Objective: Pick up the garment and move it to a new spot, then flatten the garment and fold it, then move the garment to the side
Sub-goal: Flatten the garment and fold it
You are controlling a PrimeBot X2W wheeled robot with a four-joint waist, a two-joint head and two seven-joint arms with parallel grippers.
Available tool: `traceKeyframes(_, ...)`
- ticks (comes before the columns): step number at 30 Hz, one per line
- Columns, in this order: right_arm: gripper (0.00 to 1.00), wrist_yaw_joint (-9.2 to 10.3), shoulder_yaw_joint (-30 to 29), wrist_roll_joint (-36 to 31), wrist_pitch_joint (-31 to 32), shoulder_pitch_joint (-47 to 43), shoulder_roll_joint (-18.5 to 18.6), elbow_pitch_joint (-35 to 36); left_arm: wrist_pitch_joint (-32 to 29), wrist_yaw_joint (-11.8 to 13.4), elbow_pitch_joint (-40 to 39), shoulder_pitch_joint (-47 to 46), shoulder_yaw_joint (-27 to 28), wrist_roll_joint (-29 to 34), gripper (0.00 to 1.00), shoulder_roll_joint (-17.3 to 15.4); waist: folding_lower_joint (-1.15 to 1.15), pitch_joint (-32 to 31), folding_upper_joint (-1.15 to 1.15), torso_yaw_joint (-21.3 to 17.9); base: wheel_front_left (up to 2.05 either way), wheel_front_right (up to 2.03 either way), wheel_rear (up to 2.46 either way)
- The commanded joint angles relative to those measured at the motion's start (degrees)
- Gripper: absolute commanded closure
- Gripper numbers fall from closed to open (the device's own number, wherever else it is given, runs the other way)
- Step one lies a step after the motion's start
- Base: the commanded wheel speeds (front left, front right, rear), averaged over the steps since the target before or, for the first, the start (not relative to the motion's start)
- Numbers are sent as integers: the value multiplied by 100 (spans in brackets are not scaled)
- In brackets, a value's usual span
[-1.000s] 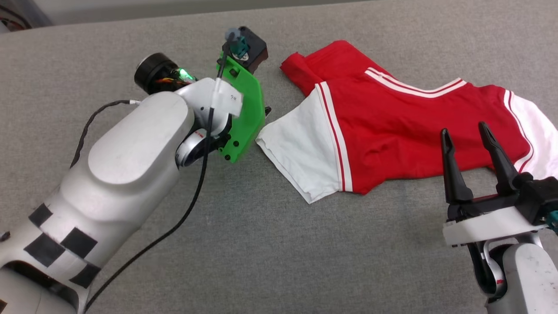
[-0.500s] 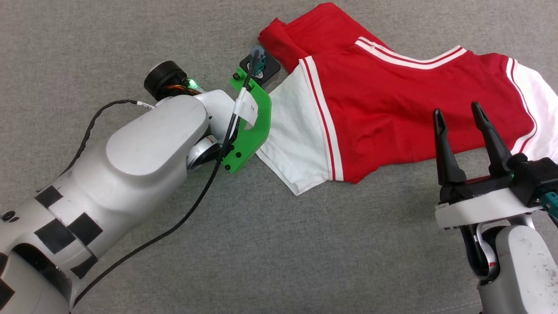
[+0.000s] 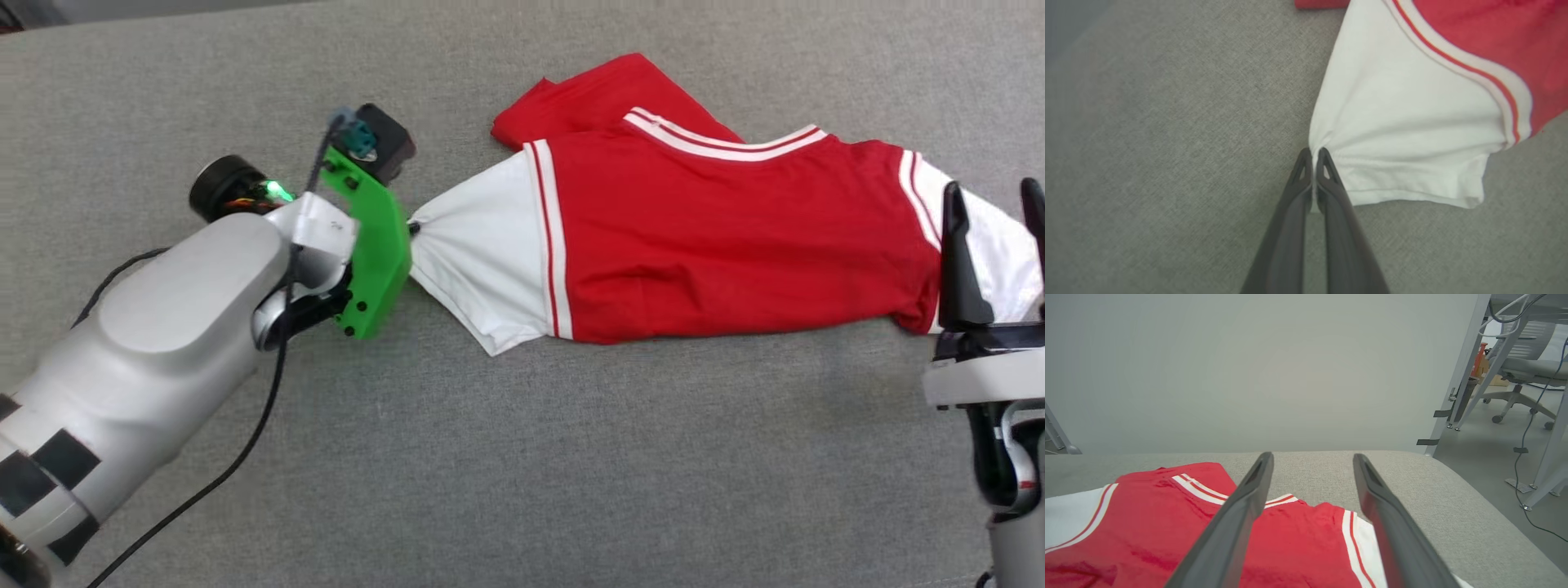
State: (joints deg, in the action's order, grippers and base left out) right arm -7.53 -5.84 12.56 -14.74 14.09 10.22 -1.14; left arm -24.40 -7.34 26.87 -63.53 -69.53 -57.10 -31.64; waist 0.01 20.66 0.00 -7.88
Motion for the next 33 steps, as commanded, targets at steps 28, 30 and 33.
traceKeyframes(28,0,4,2013,2621,5703,1962,3066,-1622,691,748,-1369,547,504,-196,100,-1150,-1,-84,0,859,0,0,0)
traceKeyframes(30,0,4,2096,2682,5949,2107,3096,-1820,700,770,-1426,503,513,-162,100,-1150,-1,11,0,887,0,0,0)
traceKeyframes(33,0,4,2103,2701,6050,2341,3035,-2119,715,793,-1493,430,536,-126,100,-1139,-1,152,0,928,0,0,0)
